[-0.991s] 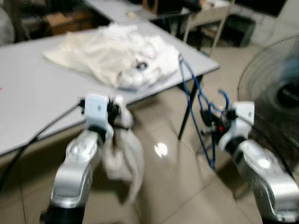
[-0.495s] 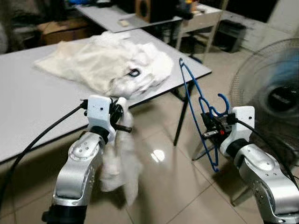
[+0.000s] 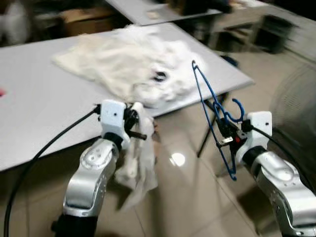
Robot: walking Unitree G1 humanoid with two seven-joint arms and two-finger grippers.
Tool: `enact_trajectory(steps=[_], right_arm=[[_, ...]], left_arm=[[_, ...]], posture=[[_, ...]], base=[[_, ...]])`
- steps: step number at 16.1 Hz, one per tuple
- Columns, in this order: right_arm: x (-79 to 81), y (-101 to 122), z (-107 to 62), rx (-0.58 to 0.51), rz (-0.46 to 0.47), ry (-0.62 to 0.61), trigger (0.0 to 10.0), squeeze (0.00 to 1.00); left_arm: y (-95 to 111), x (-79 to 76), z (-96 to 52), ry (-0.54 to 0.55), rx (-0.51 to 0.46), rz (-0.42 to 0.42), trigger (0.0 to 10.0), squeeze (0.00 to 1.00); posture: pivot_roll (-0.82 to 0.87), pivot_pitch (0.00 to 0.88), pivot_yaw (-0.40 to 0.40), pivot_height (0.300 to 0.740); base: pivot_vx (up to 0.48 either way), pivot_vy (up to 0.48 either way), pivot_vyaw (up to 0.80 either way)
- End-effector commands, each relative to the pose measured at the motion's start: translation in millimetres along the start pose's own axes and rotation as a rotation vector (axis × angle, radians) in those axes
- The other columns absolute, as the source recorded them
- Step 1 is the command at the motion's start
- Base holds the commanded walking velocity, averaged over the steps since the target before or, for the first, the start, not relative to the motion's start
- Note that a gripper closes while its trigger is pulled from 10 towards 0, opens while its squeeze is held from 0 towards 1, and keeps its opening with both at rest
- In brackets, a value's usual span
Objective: Hang hanger
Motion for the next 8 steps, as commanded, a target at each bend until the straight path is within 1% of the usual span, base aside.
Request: enact_trajectory(steps=[1, 5, 7, 8], right_arm=[[-7.2, 0, -3.1, -0.001, -0.029, -0.024, 10.0, 0.0], [-20.9, 3, -5.5, -0.006, -0.066, -0.047, 10.0, 0.0], [-29.4, 5, -6.7, -0.015, -0.04, -0.073, 10.0, 0.0], [-28.9, 8, -7.1, -0.022, -0.048, -0.052, 10.0, 0.0]], left_arm=[[11, -2.4, 3.8, -0.017, -0.036, 0.007, 10.0, 0.0], [17, -1.5, 7.5, -0.019, -0.053, 0.006, 10.0, 0.0], [17, -1.0, 8.3, -0.02, -0.054, 0.007, 10.0, 0.0], [18, -0.7, 9.1, -0.019, -0.058, 0.009, 10.0, 0.0]], posture=[[0.02, 0.0, -0.013, 0.74], [0.02, 0.0, -0.016, 0.74], [0.02, 0.0, -0.017, 0.74], [0.02, 0.0, -0.018, 0.74]], base=[[0.375, 0.0, 0.51], [0.379, 0.0, 0.8], [0.379, 0.0, 0.0], [0.379, 0.0, 0.0]])
Point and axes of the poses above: a point about 5 cm out from each wrist's last joint towards the gripper, its own z axis pointing out of the wrist towards the gripper, its own y axis along the axis of the wrist's last joint, x = y × z, the point moved 4 cm from there along z, pointing out of the wrist towards the gripper, and after that the axes turned 4 degrees about -z, right-handed, at the moved point
